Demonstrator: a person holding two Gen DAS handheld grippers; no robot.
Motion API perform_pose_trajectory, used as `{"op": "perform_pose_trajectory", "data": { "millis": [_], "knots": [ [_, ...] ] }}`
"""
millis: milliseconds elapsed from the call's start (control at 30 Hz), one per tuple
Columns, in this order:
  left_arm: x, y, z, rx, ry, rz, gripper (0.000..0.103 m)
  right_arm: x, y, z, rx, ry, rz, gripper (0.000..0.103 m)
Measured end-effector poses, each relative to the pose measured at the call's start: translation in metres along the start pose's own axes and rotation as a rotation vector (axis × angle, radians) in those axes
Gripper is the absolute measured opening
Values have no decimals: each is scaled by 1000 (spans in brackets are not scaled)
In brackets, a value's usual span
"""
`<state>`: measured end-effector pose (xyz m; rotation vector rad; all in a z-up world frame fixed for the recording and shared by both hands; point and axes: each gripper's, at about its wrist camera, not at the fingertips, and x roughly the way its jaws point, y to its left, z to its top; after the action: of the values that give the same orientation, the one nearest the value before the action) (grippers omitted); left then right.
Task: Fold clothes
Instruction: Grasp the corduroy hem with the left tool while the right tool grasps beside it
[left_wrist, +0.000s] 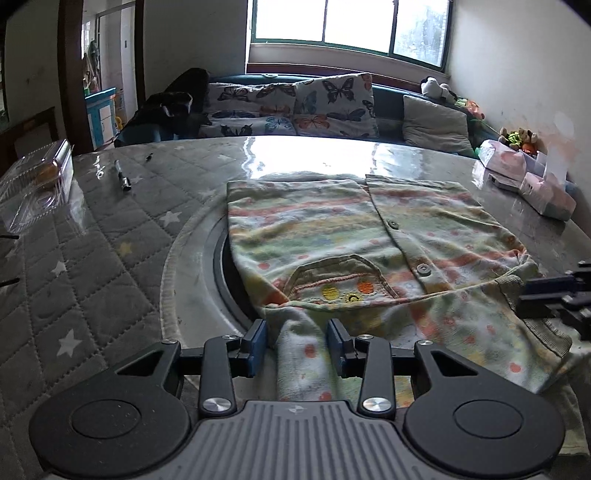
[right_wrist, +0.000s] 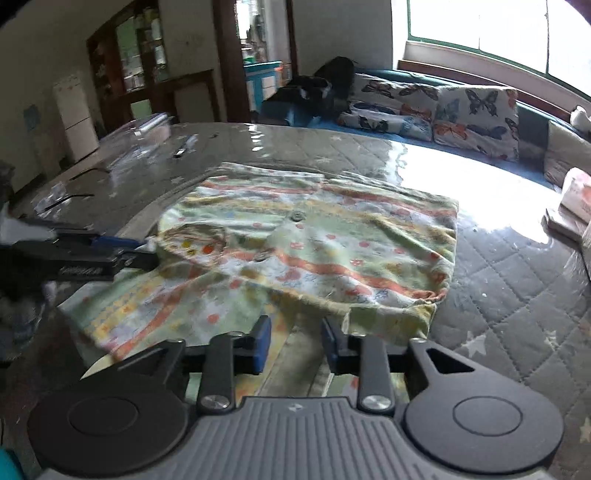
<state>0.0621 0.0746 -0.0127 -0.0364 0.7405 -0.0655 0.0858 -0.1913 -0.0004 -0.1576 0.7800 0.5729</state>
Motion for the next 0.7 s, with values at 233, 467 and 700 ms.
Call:
{"op": "perform_pose_trajectory", "data": {
  "millis": [233, 467, 700],
  "knots": [
    [-40, -22, -9, 64, -33, -75, 39, -20, 7, -23, -41, 29, 14, 31],
    [-41, -50, -28, 148, 9, -123, 40, -21, 9, -30, -59, 27, -1, 32],
    [-59, -51, -21, 133, 16, -157, 42, -31, 9, -29, -78, 9, -12, 35]
  ]
}}
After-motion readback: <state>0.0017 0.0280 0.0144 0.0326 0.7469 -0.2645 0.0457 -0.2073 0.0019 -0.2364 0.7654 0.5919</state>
